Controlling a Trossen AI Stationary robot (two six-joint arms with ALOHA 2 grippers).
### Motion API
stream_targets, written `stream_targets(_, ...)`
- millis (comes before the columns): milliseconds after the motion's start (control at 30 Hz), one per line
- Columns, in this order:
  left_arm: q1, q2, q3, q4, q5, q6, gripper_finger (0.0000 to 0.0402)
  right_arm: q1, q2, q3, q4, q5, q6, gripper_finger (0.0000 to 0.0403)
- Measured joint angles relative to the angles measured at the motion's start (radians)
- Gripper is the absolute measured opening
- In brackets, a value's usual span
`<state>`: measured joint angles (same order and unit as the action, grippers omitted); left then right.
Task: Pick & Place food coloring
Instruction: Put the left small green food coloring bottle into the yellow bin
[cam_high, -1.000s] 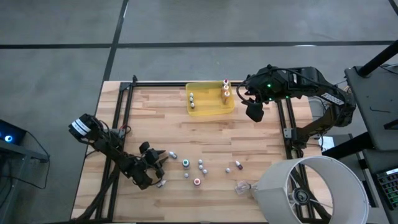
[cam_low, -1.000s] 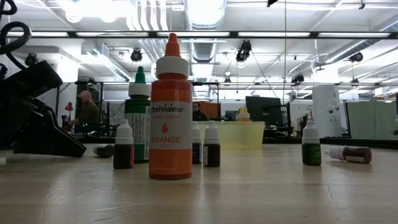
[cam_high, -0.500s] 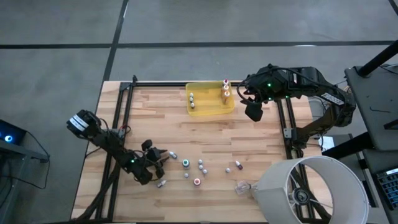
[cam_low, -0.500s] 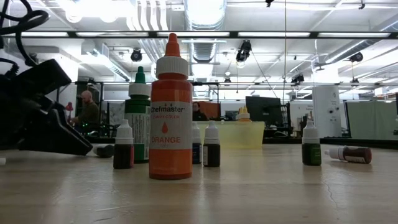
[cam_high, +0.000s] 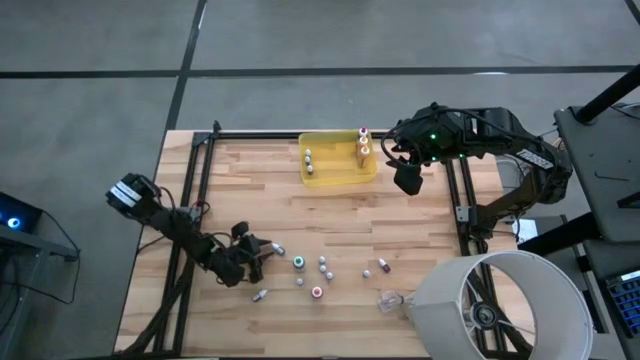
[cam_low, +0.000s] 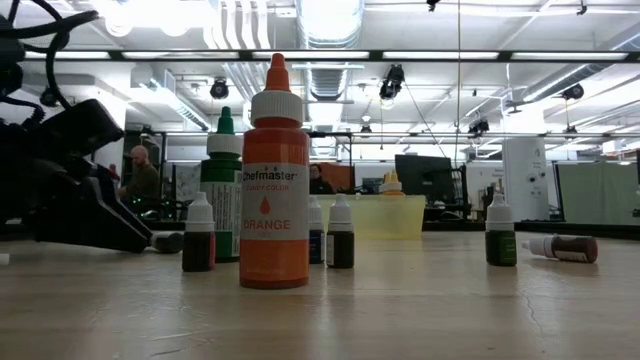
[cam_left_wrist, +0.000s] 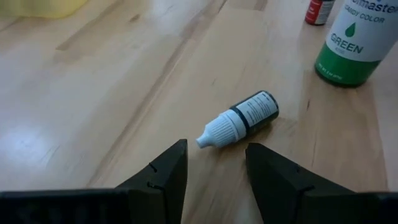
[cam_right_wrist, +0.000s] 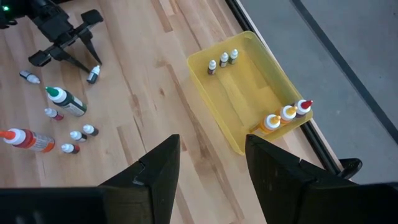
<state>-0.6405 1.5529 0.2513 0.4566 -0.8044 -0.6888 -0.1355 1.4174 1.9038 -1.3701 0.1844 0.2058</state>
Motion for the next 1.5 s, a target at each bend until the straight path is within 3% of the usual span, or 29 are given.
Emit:
stream_targets(467,0.059,-0.006,-0.012,0.102,0.126,0.171,0.0139,0.000,0.000,0.000,0.006,0.000,0.000,0.0173)
stream_targets(1500,0.111,0.007,-0.012,0.175,0.238,0.228,0.0125,0.000,0.000,0.000,0.045,0.000,-0.023,0.0173)
